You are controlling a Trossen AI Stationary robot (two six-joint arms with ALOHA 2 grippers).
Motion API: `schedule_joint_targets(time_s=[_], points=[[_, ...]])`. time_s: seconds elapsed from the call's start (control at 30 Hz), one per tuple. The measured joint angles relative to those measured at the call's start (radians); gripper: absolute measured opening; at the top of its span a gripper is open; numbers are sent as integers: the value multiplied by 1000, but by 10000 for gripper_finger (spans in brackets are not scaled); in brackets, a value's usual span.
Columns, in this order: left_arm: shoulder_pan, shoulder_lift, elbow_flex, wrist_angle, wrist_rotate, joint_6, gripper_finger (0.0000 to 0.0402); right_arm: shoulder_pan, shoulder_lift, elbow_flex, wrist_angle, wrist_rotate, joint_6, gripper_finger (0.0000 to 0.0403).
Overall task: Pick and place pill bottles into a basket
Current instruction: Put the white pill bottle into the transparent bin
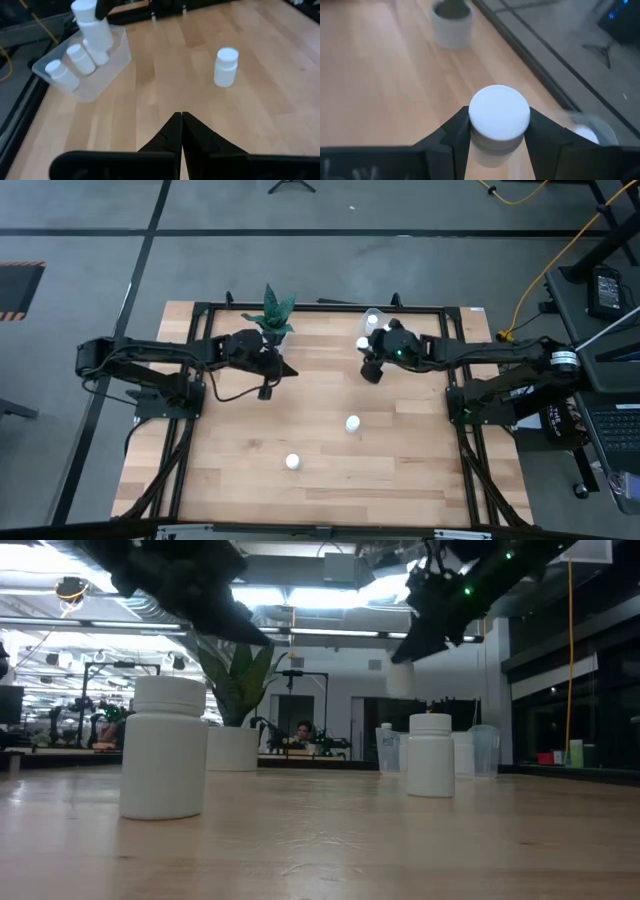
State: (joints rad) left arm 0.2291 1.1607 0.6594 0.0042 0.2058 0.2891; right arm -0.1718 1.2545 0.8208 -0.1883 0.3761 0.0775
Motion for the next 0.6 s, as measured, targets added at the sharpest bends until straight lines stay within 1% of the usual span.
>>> schedule_joint_targets(time_s=[0.3, 0.47, 0.6], points=[[17, 17, -65, 130, -8, -6, 9, -136, 71, -8, 26, 1, 22, 149], [17, 18, -66, 151, -6, -6, 9, -191, 113, -8, 76, -1, 19, 149], [17, 19, -66, 155, -7, -6, 4, -211, 140, -8, 94, -3, -2, 149]])
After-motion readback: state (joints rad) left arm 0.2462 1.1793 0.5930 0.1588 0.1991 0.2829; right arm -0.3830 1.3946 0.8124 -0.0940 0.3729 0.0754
